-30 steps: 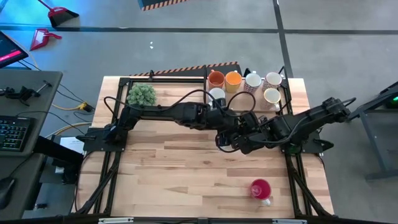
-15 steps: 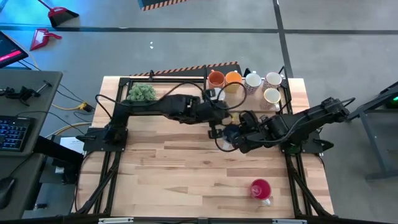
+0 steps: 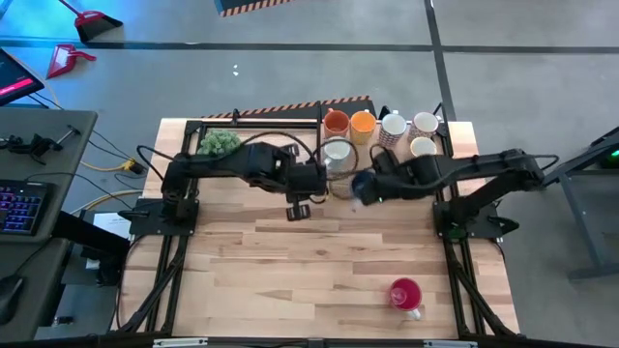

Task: Place coffee mugs
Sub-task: Put the blue mug on the shelf

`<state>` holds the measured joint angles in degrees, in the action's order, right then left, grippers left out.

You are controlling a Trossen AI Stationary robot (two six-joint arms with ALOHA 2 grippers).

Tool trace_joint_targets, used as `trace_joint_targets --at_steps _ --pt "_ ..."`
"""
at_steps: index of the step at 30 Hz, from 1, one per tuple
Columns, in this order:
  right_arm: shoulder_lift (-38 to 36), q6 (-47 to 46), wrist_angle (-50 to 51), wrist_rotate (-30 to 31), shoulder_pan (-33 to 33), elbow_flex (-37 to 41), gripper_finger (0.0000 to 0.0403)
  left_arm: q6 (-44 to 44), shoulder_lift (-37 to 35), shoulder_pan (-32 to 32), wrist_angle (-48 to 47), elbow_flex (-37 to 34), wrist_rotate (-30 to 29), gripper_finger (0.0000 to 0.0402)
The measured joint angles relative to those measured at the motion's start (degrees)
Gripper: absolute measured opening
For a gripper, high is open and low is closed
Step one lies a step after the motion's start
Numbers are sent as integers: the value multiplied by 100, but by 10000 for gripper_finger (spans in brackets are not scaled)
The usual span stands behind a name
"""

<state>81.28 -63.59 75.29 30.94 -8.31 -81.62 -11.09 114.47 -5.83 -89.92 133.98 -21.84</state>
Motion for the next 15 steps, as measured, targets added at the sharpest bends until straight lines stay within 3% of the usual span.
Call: trace_joint_targets --at_steps 4,15 --pt "-2 602 1 -7 554 0 0 -208 -11 -169 10 -381 368 113" --pt "-111 2134 -424 -462 1895 -4 0 -1360 -21 -738 120 -2012 372 113"
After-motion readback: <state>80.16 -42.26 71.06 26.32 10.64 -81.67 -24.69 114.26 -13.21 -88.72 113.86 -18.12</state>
